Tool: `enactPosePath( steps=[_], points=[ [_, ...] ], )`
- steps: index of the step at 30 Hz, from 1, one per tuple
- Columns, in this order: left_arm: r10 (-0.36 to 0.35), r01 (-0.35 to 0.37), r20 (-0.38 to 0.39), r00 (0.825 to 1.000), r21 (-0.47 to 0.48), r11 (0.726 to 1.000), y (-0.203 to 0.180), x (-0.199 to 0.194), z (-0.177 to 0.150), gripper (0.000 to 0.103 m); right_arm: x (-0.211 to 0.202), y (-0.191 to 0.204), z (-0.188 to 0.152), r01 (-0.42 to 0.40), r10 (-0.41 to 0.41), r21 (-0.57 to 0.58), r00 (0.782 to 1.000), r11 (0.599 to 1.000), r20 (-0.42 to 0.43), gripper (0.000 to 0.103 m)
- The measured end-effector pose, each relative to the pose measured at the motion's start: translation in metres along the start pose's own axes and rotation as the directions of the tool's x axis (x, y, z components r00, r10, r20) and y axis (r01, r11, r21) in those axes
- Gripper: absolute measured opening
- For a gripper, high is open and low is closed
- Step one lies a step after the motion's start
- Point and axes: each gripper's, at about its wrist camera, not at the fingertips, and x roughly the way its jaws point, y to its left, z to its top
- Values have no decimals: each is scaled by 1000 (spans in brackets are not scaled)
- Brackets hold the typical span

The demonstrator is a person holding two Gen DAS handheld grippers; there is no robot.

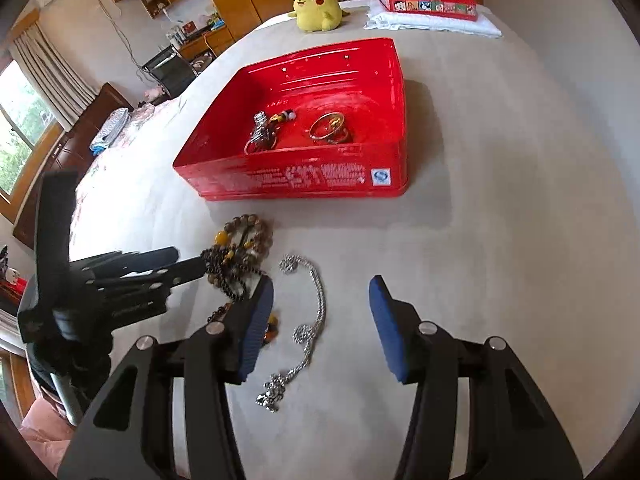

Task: Organize jewelry
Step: 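Move back and close the left tool on the black bead strand, then lift the black bead strand off the bed with the left tool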

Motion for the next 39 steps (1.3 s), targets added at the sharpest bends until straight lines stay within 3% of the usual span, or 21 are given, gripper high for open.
enactPosePath(
  steps=[4,10,19,22,23,25,34,39],
  points=[
    [-4,4,-25,1000,-18,1000,-1,11,3,52,7,-2,-4,-19,19,12,1000,1000,-8,50],
    [-64,61,-55,996,-60,996,5,25,5,50,12,-4,-6,-22,22,7,1000,1000,-19,50],
    [-143,138,-48,989,-92,986,14,16,4,16,15,-6,-7,-23,23,19,1000,1000,-17,50],
    [-173,170,-34,984,-87,982,16,7,3,15,15,-8,-9,-26,27,26,999,999,-17,50],
    [-181,178,-23,983,-85,980,17,3,3,6,15,-8,-9,-28,28,28,999,999,-17,50],
    [-200,199,2,980,-78,977,19,-8,-1,3,15,-9,-9,-30,30,28,999,999,-17,50],
    [-223,231,113,968,-61,971,48,-57,-22,3,15,1,-12,-52,52,9,998,999,-23,50],
    [-176,186,110,978,-88,979,70,-59,-32,3,19,7,-12,-61,61,6,998,998,-34,50]
  ],
)
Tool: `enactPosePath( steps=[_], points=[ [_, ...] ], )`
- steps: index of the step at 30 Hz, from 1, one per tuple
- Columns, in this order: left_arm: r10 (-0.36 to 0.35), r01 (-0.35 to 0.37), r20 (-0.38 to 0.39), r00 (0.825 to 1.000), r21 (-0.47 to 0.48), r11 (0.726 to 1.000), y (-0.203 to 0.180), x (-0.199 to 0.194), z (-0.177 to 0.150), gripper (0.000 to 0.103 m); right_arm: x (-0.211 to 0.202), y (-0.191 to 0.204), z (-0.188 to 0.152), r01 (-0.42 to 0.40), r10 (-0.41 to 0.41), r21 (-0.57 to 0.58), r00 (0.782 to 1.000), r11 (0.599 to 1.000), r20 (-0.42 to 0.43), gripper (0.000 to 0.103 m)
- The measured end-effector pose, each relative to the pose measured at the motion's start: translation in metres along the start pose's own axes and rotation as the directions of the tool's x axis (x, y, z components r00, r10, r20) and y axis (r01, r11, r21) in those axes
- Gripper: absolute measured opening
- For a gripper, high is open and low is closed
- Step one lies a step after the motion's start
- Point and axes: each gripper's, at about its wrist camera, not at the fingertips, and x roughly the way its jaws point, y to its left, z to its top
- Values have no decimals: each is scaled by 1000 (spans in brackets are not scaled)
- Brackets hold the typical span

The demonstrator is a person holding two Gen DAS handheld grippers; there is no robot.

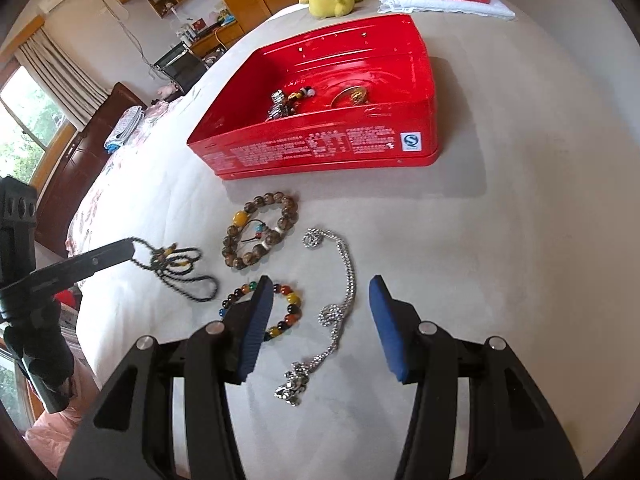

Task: Organize jewelry
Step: 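Lift the black bead strand off the bed with the left tool, then close the right tool on the silver chain pendant necklace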

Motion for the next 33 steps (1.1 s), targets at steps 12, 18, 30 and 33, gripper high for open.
enactPosePath(
  steps=[12,18,30,33],
  points=[
    [187,-186,-85,979,12,982,21,36,-19,55,8,13,-3,-4,3,-17,1000,1000,-21,50],
    [270,-264,-84,959,73,962,10,59,-19,65,11,10,-6,1,-1,-6,999,1000,-43,50],
    [237,-233,-47,970,88,969,0,66,-16,11,3,1,-25,38,-34,29,991,999,-132,50],
    [189,-186,-49,981,75,980,9,60,-17,11,3,4,-29,46,-44,14,988,999,-149,48]
  ],
)
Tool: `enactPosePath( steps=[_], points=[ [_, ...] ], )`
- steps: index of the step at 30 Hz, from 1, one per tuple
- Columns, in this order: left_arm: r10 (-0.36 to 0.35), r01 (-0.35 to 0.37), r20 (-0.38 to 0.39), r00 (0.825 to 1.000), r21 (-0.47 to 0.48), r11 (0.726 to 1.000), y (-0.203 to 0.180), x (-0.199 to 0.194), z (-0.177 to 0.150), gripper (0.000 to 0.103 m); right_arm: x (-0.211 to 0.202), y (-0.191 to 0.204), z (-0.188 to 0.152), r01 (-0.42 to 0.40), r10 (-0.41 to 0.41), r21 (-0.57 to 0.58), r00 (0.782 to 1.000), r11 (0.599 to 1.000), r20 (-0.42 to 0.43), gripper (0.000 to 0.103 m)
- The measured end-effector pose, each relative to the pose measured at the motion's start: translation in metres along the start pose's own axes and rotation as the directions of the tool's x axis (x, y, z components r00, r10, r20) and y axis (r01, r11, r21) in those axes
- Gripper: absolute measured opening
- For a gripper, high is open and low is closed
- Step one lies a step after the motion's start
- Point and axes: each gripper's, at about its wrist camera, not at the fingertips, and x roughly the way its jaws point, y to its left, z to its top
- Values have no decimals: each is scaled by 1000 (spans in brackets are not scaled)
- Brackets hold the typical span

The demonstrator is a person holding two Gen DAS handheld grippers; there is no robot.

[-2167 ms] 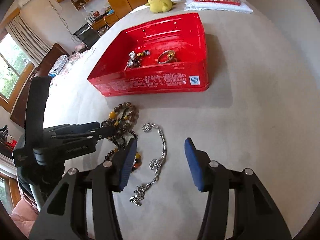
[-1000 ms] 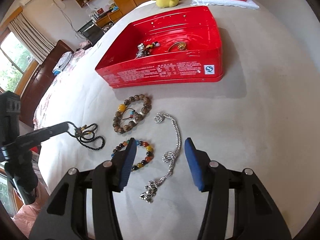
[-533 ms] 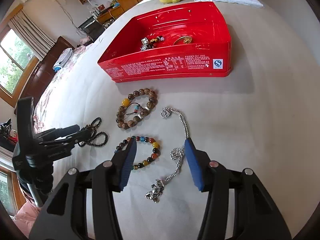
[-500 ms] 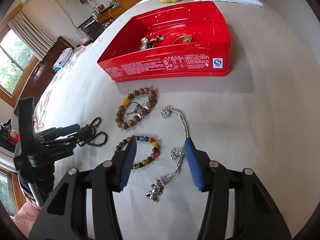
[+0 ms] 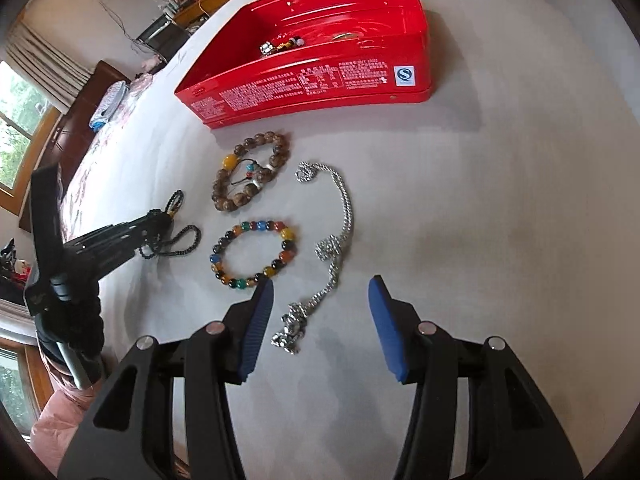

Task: Organize jewelry
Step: 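Close the right tool on the silver chain pendant necklace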

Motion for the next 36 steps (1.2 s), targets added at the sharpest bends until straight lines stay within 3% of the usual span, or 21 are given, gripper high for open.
enactPosePath(
  steps=[6,9,11,15,19,24,27,31,36],
  points=[
    [-60,60,-9,998,11,998,2,-13,-10,11,20,15,-14,15,-18,-32,996,999,-92,38],
    [-69,69,0,998,27,997,-3,-18,-13,11,25,19,-16,66,-70,-52,994,996,-80,33],
    [-68,68,-1,998,36,997,-7,-19,-14,11,26,20,-16,88,-92,-65,994,994,-66,14],
    [-71,71,1,997,43,997,-6,-23,-17,11,27,23,-15,101,-105,-79,994,992,-43,13],
    [-82,81,6,997,41,996,-4,-23,-16,11,14,17,-6,49,-50,-41,999,998,-10,13],
    [-93,92,17,996,34,995,-2,-26,-12,11,-4,5,28,22,-23,5,997,1000,73,13],
    [-99,98,16,995,33,995,-3,-25,-10,11,7,2,46,20,-20,6,998,1000,61,14],
    [-105,105,12,994,37,994,-4,-23,-9,11,14,-4,55,35,-36,13,998,999,52,30],
    [-113,112,10,994,35,993,-5,-19,-8,11,17,-10,45,42,-43,30,999,999,26,31]
  ],
)
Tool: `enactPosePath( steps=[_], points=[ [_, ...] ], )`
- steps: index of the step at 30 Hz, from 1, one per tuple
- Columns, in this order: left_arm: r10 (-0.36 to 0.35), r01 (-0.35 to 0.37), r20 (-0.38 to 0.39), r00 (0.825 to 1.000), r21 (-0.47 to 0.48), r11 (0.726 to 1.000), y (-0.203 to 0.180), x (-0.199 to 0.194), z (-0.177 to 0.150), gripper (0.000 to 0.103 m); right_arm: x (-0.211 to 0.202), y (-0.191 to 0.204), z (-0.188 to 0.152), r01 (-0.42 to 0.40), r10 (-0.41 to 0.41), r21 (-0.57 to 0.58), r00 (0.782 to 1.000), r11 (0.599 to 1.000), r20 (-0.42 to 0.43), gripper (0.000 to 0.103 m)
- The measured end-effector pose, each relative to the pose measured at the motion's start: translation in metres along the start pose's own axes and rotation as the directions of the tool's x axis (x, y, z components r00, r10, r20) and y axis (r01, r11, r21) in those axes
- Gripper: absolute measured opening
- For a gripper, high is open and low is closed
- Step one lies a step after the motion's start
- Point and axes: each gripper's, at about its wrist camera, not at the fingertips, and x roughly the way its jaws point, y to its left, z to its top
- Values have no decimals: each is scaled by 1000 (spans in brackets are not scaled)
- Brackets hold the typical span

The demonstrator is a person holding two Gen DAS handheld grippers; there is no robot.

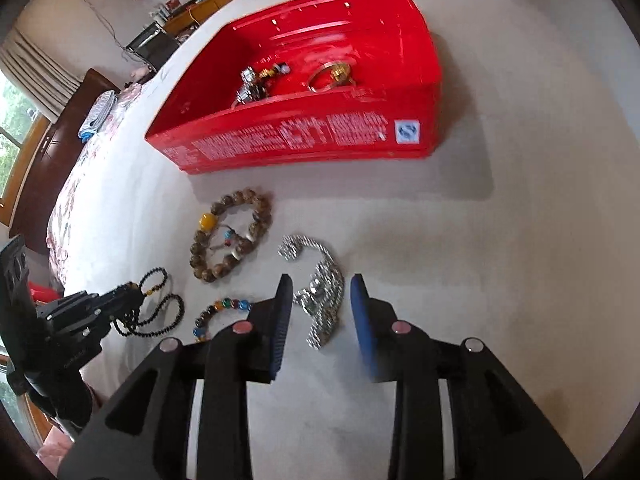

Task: Organize jewelry
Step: 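Close the right tool on the silver chain pendant necklace, then carry the bead strand with the left tool while the right carries the chain to the tray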

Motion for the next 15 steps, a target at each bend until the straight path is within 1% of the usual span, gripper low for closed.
enactPosePath(
  steps=[3,7,9,11,12,13,14,15],
  points=[
    [-9,9,-10,1000,4,1000,-2,4,-1,11,11,-2,-5,0,1,17,999,1000,-46,31],
    [-10,10,-18,1000,6,1000,-4,6,-2,11,20,3,0,18,-18,10,999,1000,-46,34],
    [-6,6,-13,1000,4,1000,-5,6,-2,11,23,10,2,48,-48,-18,998,999,-36,34],
    [-4,4,-13,1000,-1,1000,-5,6,-2,11,26,18,3,96,-97,-52,995,994,-17,24],
    [-4,4,-16,1000,-3,1000,-5,7,-2,11,28,21,3,106,-107,-62,994,992,-8,23],
    [-3,3,-18,1000,-6,1000,-5,8,-3,11,28,21,3,109,-109,-66,994,992,-3,21],
    [-2,2,-20,1000,-7,1000,-6,8,-3,11,27,20,2,112,-112,-68,994,991,2,12],
    [-1,1,-22,1000,-9,1000,-6,8,-4,11,26,18,2,98,-98,-55,995,994,2,11]
  ],
)
